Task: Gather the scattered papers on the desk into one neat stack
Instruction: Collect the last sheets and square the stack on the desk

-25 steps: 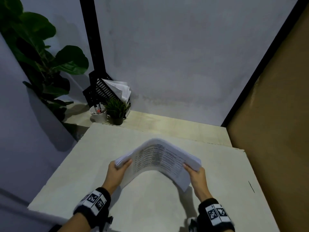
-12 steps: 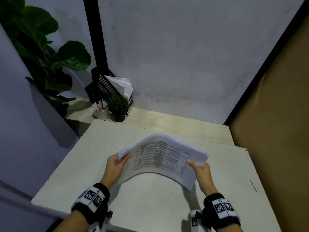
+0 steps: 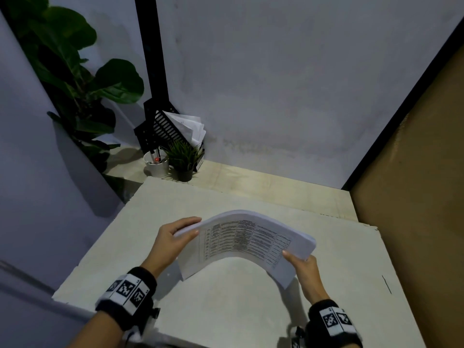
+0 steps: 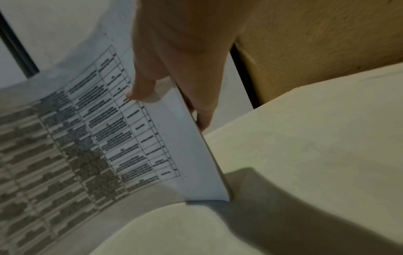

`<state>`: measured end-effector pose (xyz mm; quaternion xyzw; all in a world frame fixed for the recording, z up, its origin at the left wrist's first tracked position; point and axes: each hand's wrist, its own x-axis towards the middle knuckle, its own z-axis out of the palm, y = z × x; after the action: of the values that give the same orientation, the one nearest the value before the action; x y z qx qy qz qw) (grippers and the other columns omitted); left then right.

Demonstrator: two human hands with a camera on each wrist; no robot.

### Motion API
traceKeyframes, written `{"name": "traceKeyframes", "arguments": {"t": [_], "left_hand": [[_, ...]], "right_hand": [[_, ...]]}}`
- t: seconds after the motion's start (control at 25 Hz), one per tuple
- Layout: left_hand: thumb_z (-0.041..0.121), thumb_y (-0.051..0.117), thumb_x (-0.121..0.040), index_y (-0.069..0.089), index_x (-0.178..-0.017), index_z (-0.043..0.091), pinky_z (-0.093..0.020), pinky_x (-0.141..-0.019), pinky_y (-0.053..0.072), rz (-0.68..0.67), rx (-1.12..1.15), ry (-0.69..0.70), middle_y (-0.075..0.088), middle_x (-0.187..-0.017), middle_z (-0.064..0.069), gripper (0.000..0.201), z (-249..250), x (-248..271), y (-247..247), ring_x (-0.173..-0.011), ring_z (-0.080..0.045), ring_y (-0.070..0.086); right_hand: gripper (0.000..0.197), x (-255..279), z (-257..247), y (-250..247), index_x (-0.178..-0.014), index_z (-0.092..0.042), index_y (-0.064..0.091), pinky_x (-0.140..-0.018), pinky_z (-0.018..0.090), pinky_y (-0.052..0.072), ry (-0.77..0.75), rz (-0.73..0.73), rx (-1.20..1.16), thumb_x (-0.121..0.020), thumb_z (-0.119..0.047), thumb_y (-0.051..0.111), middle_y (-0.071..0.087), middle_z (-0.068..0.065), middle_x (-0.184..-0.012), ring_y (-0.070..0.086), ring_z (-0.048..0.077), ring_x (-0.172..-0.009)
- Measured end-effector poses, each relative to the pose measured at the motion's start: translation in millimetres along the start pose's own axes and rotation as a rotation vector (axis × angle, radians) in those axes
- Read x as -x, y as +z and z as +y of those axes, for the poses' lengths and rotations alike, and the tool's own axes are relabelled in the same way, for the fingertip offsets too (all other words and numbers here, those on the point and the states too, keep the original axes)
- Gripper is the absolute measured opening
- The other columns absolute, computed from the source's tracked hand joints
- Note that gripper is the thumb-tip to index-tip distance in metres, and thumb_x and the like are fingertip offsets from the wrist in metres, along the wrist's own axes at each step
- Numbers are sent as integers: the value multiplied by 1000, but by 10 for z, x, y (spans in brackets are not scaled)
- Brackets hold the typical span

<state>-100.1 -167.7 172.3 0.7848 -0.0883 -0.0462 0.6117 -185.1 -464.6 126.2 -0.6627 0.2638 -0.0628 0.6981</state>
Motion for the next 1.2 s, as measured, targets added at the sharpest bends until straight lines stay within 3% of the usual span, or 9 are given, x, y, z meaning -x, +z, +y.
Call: {"name": "traceKeyframes", "arguments": {"t": [0.2, 0.32, 0.48, 0.64, 0.72, 0.84, 0.92, 1.08, 1.2], "left_hand": [[18, 56, -84, 70, -95, 22, -31, -72, 50, -232, -622, -1, 70, -87, 1, 18, 193, -292, -239, -82, -17, 63], [17, 65, -77, 68, -81, 16, -23, -58, 41, -302, -849, -6, 65, -79, -3, 5, 319, -485, -310, -75, -19, 59], [19, 73, -72, 66, -74, 15, -17, -54, 43, -425, -658, 14, 66, -71, -3, 9, 478, -509, -18, -64, -13, 59], [22, 69, -77, 67, -101, 11, -46, -68, 53, -314, -272, 154, 70, -88, -23, 26, 783, -382, 325, -79, -36, 64], [33, 62, -81, 68, -105, 8, -43, -63, 51, -249, -256, 297, 71, -85, -22, 35, 841, -341, 367, -69, -25, 65], [57, 53, -77, 69, -99, 8, -38, -56, 49, -192, -186, 338, 71, -73, -12, 56, 828, -252, 301, -58, -12, 60], [44, 61, -77, 65, -103, 16, -22, -58, 53, -154, -27, 279, 73, -70, 11, 38, 785, -237, 225, -65, -3, 63], [64, 67, -54, 68, -91, 40, -11, -62, 53, -97, 170, 284, 71, -77, 26, 44, 770, -193, 113, -74, 4, 67], [54, 76, -51, 65, -83, 33, -20, -60, 57, 6, 287, 233, 72, -71, 18, 40, 724, -205, 139, -69, -2, 68]], "right_hand": [[14, -37, -313, 14, -75, -19, 65, -55, 20, 51, -113, 5, 150, -80, -6, 66, 70, -6, -66, 63, 25, -76], [39, 2, -884, 63, -48, -27, 62, -46, 10, 40, -356, -103, 378, -80, -5, 68, 59, -21, -42, 53, -3, -52], [11, 145, -1669, 348, -69, -27, 70, -51, 23, 34, -723, -295, 985, -79, -23, 67, 66, -12, -58, 55, 5, -59], [12, 295, -1965, 761, -88, -20, 70, -58, 29, 35, -862, -367, 1417, -85, -23, 59, 71, 6, -80, 58, 25, -75], [13, 334, -1990, 829, -89, -20, 69, -61, 31, 36, -833, -387, 1481, -85, -24, 57, 69, 7, -82, 55, 27, -76], [10, 278, -2023, 663, -82, -18, 67, -60, 30, 32, -725, -362, 1490, -83, -27, 61, 59, 7, -75, 53, 28, -75], [12, 161, -2015, 425, -79, -15, 66, -57, 31, 33, -649, -351, 1424, -82, -26, 64, 56, 4, -73, 59, 29, -81], [12, 13, -1712, 131, -81, -9, 69, -70, 29, 46, -462, -393, 591, -79, -21, 69, 67, 3, -79, 62, 16, -77], [39, 44, -1300, 147, -91, -18, 69, -71, 20, 54, -345, -383, 127, -65, -44, 75, 76, -9, -84, 69, 7, -81]]}}
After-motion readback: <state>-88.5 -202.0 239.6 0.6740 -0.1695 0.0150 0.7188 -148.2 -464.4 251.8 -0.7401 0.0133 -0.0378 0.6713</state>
